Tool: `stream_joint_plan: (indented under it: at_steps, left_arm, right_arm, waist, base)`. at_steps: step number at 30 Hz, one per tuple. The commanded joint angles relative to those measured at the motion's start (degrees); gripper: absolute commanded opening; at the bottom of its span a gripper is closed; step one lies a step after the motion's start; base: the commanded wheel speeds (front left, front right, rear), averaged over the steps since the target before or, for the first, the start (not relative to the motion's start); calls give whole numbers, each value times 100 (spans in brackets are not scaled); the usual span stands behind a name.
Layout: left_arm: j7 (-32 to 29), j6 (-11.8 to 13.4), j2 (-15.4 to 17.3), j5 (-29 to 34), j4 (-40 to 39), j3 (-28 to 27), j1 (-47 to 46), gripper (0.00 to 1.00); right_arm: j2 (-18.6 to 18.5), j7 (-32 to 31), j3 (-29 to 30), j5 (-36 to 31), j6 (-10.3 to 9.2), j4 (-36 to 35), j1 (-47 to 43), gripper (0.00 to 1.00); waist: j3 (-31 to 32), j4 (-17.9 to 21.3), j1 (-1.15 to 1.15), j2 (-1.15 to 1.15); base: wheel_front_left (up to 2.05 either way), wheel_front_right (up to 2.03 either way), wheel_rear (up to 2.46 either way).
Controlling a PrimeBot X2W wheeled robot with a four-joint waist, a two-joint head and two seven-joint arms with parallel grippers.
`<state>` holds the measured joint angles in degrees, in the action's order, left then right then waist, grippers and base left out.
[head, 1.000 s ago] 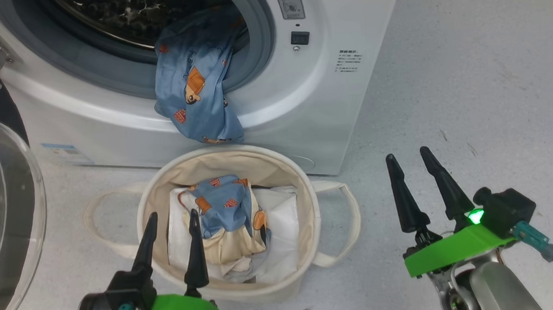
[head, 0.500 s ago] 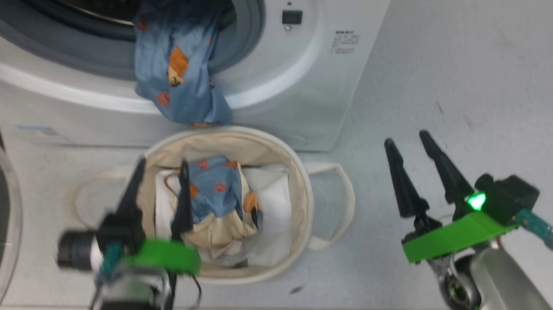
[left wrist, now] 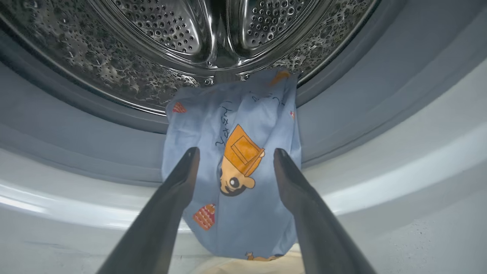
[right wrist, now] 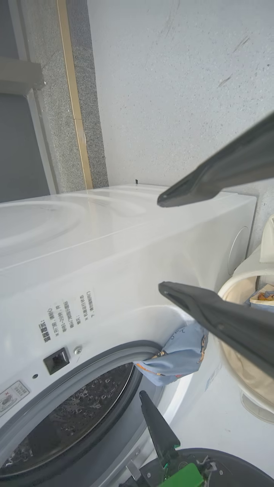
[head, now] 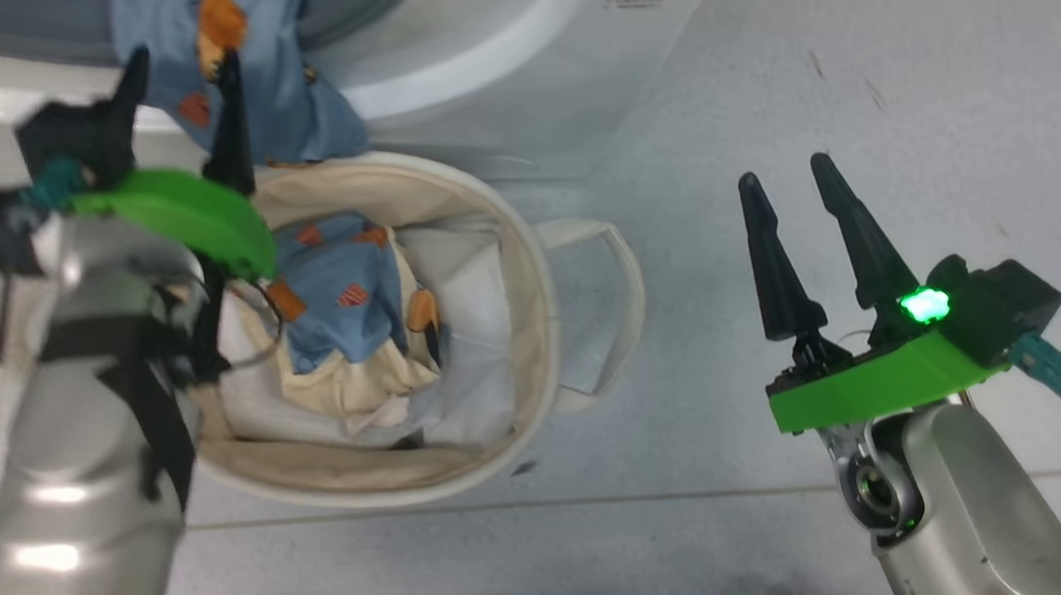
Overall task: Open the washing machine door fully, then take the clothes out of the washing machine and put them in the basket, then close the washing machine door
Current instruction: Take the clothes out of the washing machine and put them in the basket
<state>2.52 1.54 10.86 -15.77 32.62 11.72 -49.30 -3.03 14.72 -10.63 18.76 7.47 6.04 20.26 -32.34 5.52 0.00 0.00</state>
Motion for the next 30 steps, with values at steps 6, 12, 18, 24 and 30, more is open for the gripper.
stream_joint_plan:
  at_steps: [6,12,18,24,30]
  left_arm:
    - [-401,-135,344,-157,606,-252,-923,100]
    - [-530,-13,349,-124,1244,-231,-1415,100]
    - [-555,-131,153,-395,1924,-337,-1841,100]
    - [-404,-320,74,-416,2395,-236,-2168,100]
    - [-319,-430,42,-403,2762,-132,-2457,100]
  right_arm:
    - [15,28,-105,49,2,-170,21,100]
    - [15,28,-145,79,2,-164,47,100]
    - [15,28,-165,70,2,-130,35,100]
    - [15,28,-175,37,2,-153,47,100]
    - [15,28,-173,72,2,-193,106,100]
  waist:
    - [-254,231,0,0]
    - [-273,284,0,0]
    - [-278,325,0,0]
    - [-338,386,0,0]
    - [-461,458,0,0]
  base:
    - [0,0,0]
    - [0,0,0]
    - [0,0,0]
    - [0,0,0]
    - [0,0,0]
